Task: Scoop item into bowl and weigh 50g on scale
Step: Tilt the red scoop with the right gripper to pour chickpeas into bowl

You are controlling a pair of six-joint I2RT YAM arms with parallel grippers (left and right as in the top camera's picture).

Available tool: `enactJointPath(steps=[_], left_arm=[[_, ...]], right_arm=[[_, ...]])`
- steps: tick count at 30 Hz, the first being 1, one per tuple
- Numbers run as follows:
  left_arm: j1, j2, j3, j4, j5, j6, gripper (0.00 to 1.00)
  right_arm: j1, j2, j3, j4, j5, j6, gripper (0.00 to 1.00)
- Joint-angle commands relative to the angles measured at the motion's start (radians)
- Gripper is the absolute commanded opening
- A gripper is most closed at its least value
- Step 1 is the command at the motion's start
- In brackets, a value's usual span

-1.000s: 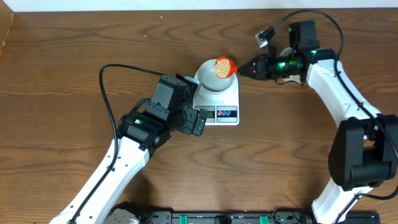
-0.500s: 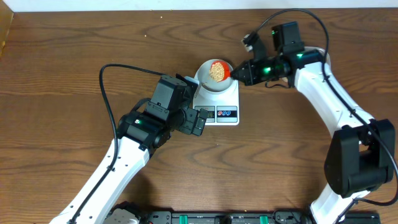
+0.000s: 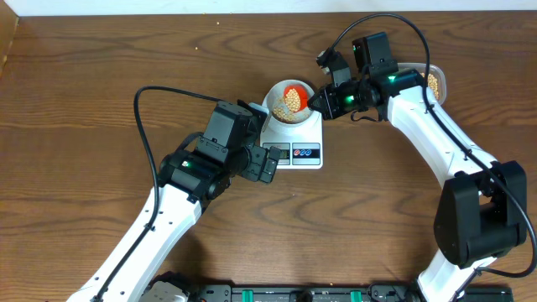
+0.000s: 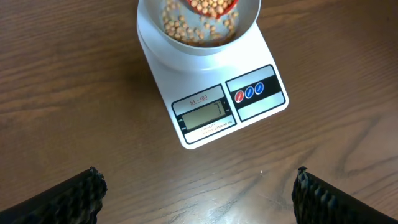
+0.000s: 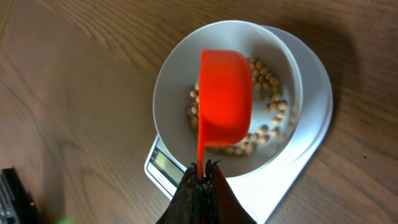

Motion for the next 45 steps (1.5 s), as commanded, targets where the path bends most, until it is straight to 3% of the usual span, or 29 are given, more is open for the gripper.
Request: enactJointPath(steps=[1,16,32,45], left_arm=[[0.003,-0.011,-0.007,-0.003,0.009,0.018,0.98],[0.003,-0.011,-0.007,-0.003,0.009,0.018,0.98],[0.003,-0.011,-0.007,-0.003,0.009,0.018,0.98],[0.003,-0.011,-0.007,-0.003,0.009,0.018,0.98]], right_arm=[[0.010,-0.036,0.004,0.000,0.006,-0.042,0.01],[0.051,-0.089,0.004,-0.008,0.170,-0.094,0.01],[0.055,-0.089,0.004,-0.008,0.168,-0.094,0.01],[0.055,-0.089,0.004,-0.007,0.169,-0.181,0.01]])
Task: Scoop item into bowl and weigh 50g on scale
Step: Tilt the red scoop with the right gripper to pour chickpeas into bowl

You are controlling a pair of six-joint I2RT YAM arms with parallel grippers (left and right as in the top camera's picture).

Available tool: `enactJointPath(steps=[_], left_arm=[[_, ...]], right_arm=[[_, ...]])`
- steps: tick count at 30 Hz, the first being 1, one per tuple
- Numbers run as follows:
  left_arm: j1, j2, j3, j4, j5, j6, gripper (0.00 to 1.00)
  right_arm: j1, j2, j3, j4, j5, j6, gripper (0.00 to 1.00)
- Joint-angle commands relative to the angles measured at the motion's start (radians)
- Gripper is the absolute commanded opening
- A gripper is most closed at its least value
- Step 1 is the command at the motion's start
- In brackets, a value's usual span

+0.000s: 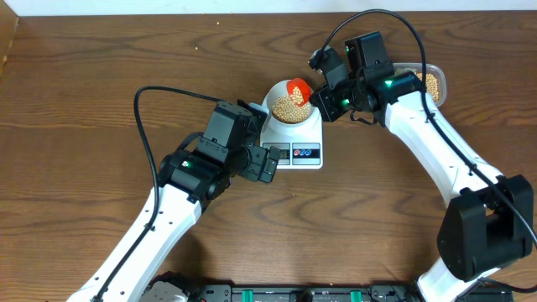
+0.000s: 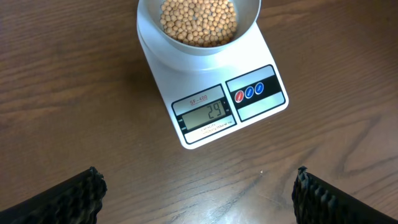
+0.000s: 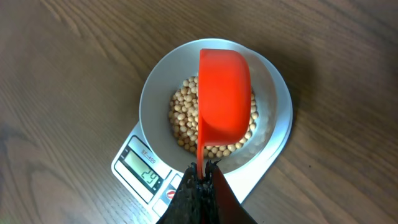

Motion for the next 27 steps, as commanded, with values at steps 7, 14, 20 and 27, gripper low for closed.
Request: enactJointPath(steps=[7,14,20,27], left_arm=[[0.003,-0.011,-0.007,-0.003,0.009,0.018,0.98],[0.003,-0.011,-0.007,-0.003,0.009,0.018,0.98],[0.003,-0.011,-0.007,-0.003,0.009,0.018,0.98],[0.003,-0.011,-0.007,-0.003,0.009,0.018,0.98]], right_arm=[[0.005,-0.023,0.004,0.017,-0.002,-0.063,0.01],[0.005,-0.023,0.004,0.034,-0.002,-0.098,0.01],[0.005,-0.023,0.004,0.035,-0.002,-0.131,0.01],[0.005,-0.023,0.004,0.039,-0.003,-0.163,0.01]])
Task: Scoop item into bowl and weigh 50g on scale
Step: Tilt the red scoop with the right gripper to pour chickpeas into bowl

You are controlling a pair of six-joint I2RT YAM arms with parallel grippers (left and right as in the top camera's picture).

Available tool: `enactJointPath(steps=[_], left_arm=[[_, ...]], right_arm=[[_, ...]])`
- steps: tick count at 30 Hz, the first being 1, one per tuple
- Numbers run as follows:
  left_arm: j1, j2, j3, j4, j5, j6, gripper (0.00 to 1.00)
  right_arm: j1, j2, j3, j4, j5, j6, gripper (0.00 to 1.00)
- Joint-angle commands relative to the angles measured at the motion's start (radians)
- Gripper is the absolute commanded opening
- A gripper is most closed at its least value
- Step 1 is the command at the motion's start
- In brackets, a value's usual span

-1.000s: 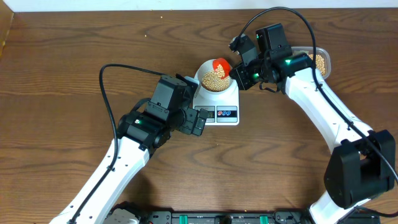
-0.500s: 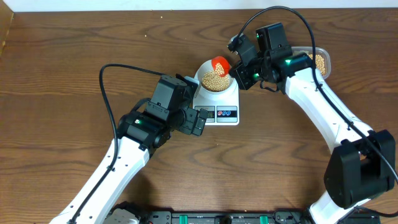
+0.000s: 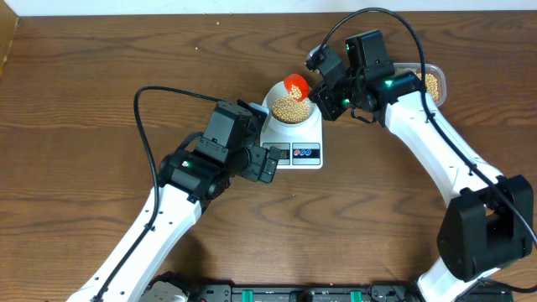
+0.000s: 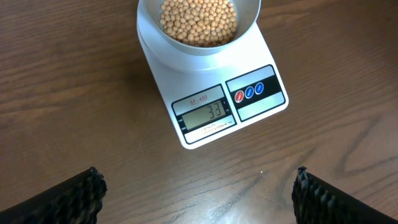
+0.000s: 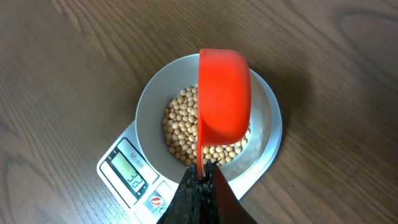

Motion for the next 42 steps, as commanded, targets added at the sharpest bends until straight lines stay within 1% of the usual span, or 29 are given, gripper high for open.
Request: enactJointPath(steps=[1,14,20,24,29,37,42], left_arm=[[0.003,-0.011,-0.007,-0.003,0.009,0.018,0.98],[0.003,-0.011,-0.007,-0.003,0.009,0.018,0.98],[0.003,-0.011,-0.007,-0.003,0.009,0.018,0.98],[0.003,-0.011,-0.007,-0.003,0.009,0.018,0.98],[0.003,-0.011,-0.007,-0.003,0.009,0.018,0.98],[0.003,-0.011,-0.007,-0.003,0.009,0.018,0.98],[0.003,-0.011,-0.007,-0.003,0.009,0.018,0.98]], right_arm=[[0.005,-0.023,0.004,0.003,-0.003,-0.058,0.01],[0.005,-0.023,0.004,0.007,-0.003,-0.106,0.01],[0.005,-0.023,0.004,0.007,-0.003,-0.155,0.01],[0.005,-0.023,0.004,0.017,-0.003,-0.156,0.01],[0.005,-0.023,0.004,0.018,-0.003,-0.207,0.01],[0.005,-0.023,0.004,0.019,-0.002,-0.234,0.01],[0.005,-0.023,0.004,0.019,-0.002,-0.282,0.01]])
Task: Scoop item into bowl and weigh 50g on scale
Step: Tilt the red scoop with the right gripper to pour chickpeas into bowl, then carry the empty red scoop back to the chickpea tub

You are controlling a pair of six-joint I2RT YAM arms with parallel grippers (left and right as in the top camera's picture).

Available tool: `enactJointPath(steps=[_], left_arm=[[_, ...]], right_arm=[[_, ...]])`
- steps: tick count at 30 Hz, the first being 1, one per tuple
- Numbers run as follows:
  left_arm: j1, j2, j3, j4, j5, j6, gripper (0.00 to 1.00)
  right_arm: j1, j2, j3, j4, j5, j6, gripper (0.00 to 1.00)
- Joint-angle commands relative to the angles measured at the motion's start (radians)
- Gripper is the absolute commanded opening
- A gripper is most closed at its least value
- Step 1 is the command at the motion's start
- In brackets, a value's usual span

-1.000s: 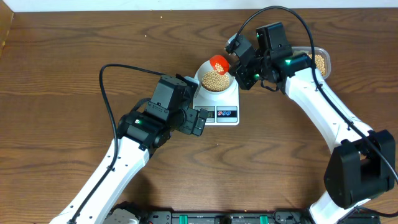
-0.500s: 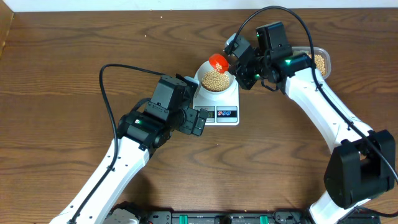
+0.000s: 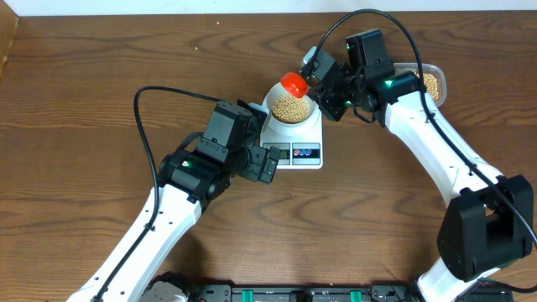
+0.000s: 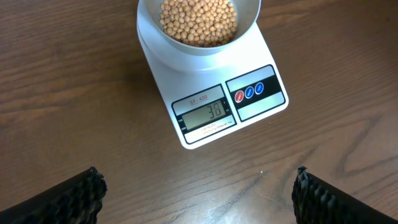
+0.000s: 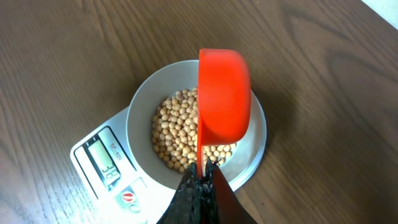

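A white bowl (image 3: 289, 94) of tan beans (image 5: 180, 134) sits on the white digital scale (image 4: 214, 102), whose display (image 4: 205, 114) reads 38. My right gripper (image 5: 200, 175) is shut on the thin handle of an orange scoop (image 5: 222, 93), which is turned on its side above the bowl; in the overhead view the orange scoop (image 3: 294, 82) hangs over the bowl's far rim. My left gripper (image 4: 198, 186) is open, low over bare table in front of the scale, with nothing between its fingers (image 4: 68, 196).
A second container of beans (image 3: 431, 82) stands at the far right behind my right arm. A black cable loops over the table left of the left arm. The table's far edge runs close behind the bowl.
The right gripper with the scoop has risen a little and shifted toward the bowl's far rim. The scale's reading went from 33 to 38. The left arm has not moved.
The scoop was tipped inside the bowl with beans falling and few in it. Then the bowl held a full layer, the scale reading in the twenties, then 33. Now the scoop hangs higher and the display shows 38.
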Motion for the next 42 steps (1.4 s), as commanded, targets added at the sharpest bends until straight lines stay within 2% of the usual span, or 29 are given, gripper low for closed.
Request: enactJointPath(steps=[1,22,29,36,42], left_arm=[[0.003,-0.011,-0.007,-0.003,0.009,0.018,0.98],[0.003,-0.011,-0.007,-0.003,0.010,0.018,0.98],[0.003,-0.011,-0.007,-0.003,0.009,0.018,0.98],[0.003,-0.011,-0.007,-0.003,0.009,0.018,0.98],[0.003,-0.011,-0.007,-0.003,0.009,0.018,0.98]], right_arm=[[0.005,-0.023,0.004,0.001,-0.002,-0.061,0.01],[0.005,-0.023,0.004,-0.005,0.001,-0.244,0.01],[0.003,-0.027,0.004,-0.004,-0.019,-0.247,0.01],[-0.060,-0.115,0.004,0.006,-0.056,-0.148,0.01],[-0.220,-0.217,0.004,-0.002,-0.055,0.033,0.01]])
